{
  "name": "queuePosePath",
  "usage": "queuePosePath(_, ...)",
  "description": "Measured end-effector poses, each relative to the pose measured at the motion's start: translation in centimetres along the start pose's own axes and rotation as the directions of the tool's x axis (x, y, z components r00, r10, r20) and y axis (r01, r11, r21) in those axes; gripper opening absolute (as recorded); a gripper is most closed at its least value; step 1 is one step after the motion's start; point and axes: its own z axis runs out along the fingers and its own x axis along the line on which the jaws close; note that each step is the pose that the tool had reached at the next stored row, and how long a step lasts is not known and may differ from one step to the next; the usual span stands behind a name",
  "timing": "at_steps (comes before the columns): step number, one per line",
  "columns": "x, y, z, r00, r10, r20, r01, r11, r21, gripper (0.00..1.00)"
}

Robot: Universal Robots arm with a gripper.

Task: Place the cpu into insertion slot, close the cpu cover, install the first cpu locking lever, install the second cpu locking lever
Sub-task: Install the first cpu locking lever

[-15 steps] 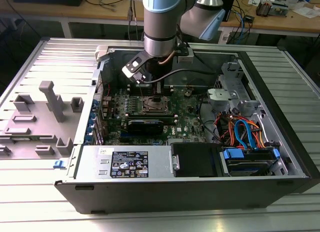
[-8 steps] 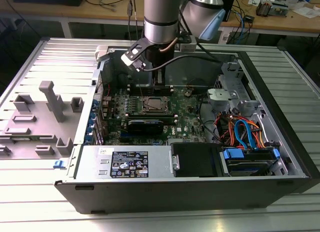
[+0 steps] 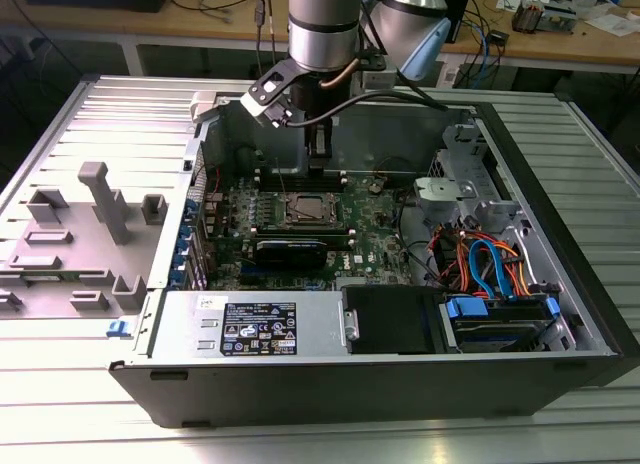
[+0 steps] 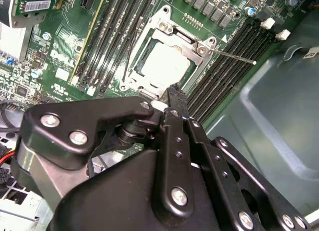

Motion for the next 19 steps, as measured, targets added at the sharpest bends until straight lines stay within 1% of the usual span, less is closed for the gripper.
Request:
queuePosePath(8,0.0,0.0,0.0,0.9999,-0.014,-0.0003,0.014,0.9999,-0.0001,0.11)
queuePosePath(19,0.08,0.02,0.0,0.9999,-0.016,-0.0001,0.016,0.9999,-0.0001,0.11)
